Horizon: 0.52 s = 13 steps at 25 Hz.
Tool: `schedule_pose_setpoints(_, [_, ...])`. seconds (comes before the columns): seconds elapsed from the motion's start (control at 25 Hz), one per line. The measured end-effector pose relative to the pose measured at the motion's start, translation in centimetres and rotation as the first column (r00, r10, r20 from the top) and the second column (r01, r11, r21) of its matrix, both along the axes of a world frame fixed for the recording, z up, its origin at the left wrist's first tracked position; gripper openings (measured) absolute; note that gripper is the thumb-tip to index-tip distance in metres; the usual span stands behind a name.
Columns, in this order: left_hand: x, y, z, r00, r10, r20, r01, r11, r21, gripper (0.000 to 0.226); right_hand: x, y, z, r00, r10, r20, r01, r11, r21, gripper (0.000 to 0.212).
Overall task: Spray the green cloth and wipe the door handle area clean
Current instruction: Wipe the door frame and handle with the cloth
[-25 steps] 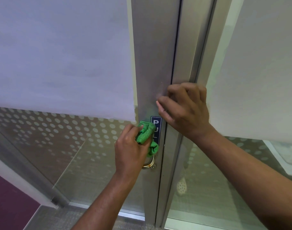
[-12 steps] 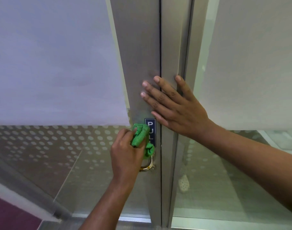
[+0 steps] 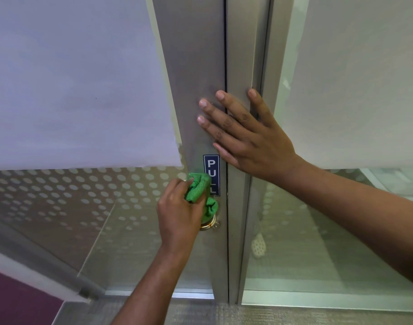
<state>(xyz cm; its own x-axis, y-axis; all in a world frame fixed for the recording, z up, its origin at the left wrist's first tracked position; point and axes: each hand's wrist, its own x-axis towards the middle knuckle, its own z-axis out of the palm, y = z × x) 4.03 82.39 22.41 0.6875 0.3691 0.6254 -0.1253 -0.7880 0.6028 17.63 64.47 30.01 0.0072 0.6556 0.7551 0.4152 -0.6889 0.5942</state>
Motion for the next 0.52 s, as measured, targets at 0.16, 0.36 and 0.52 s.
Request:
schedule_pose_setpoints(0.16, [1.1,0.7,1.9,0.986,0.027,0.165,-0.029,1.000,0.010,0.014,0.0,0.0,0.0,1.000,-0.003,0.010,0.003,1.000,-0.002,0.061])
schedule_pose_setpoints(0.36, [0.0,0.4,-1.7,0.999,0.034,-0.041,-0.034,0.999,0.017,0.020,-0.1,0.0,0.1,1.000,0.002,0.000,-0.002,1.000,0.001,0.058])
schedule_pose_setpoints(0.52, [-0.2,0.2,-1.8,0.994,0.021,-0.104,-0.021,1.000,0.003,0.023,-0.2,0.0,0.1,1.000,-0.004,0.004,0.004,1.000,-0.001,0.058])
